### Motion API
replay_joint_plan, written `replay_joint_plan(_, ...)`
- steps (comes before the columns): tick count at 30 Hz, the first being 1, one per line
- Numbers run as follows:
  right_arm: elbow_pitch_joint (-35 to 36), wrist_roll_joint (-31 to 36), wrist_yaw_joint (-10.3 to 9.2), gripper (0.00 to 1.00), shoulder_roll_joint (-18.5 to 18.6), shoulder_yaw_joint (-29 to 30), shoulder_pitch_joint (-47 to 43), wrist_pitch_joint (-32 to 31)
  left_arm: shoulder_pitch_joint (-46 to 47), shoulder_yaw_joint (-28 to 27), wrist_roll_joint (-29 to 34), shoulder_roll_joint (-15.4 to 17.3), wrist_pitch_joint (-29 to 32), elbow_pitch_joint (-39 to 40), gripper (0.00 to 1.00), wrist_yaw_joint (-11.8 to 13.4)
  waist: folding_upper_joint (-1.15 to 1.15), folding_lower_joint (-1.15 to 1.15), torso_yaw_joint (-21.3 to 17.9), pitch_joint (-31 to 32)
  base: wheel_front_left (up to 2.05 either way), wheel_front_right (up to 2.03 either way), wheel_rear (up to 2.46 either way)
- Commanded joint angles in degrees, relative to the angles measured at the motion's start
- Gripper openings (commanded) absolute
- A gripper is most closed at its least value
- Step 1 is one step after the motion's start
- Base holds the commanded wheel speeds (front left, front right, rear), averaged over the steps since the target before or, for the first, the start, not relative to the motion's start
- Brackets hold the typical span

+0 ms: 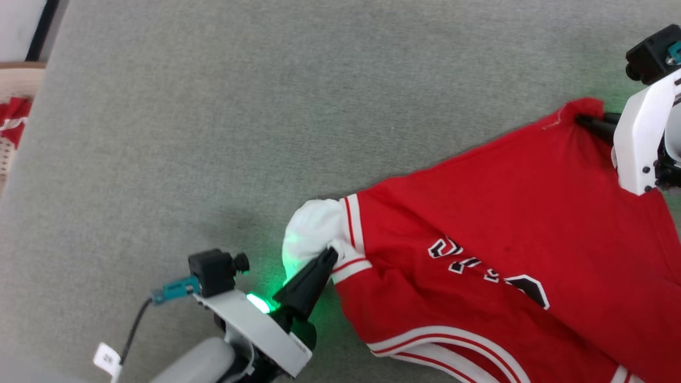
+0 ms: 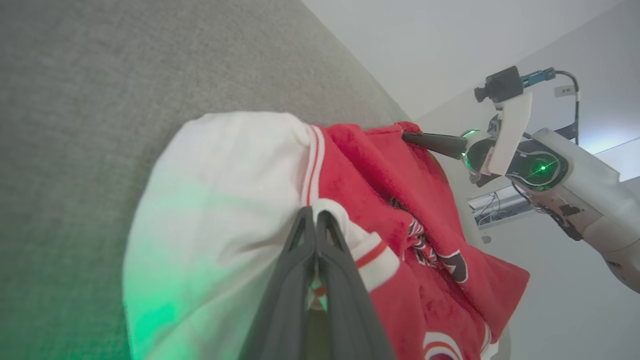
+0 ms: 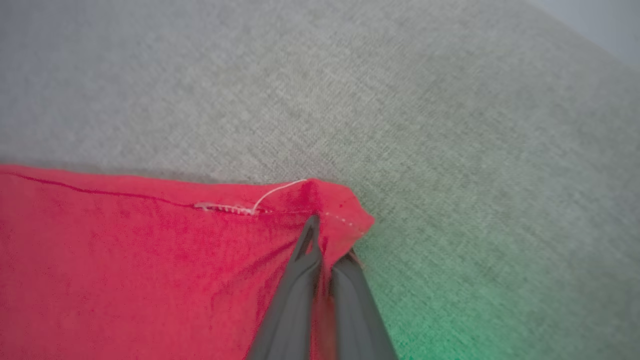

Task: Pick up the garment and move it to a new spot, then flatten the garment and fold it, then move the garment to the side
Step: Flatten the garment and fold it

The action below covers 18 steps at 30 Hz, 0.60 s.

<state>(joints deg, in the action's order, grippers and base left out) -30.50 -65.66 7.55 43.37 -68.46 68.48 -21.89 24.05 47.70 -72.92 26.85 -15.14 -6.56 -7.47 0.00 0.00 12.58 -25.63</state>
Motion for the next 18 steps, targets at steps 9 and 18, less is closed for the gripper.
replay_joint_plan(9, -3.52, -9.05, -0.12, 0.0, 1.13, 6.09, 1.25, 9.32, 5.11, -0.08, 0.73, 5.32, 0.02, 0.64, 0.0, 0.01, 0.0, 0.0, -4.19, 2.57, 0.0, 0.0, 0.0)
replay_joint_plan(18, -9.54, -13.52, -0.12, 0.0, -0.07, 9.82, 3.06, 15.37, 17.29, -2.07, -1.01, 8.73, 1.12, -3.76, 0.0, 0.01, 0.0, 0.0, -9.29, 3.9, 0.0, 0.0, 0.0)
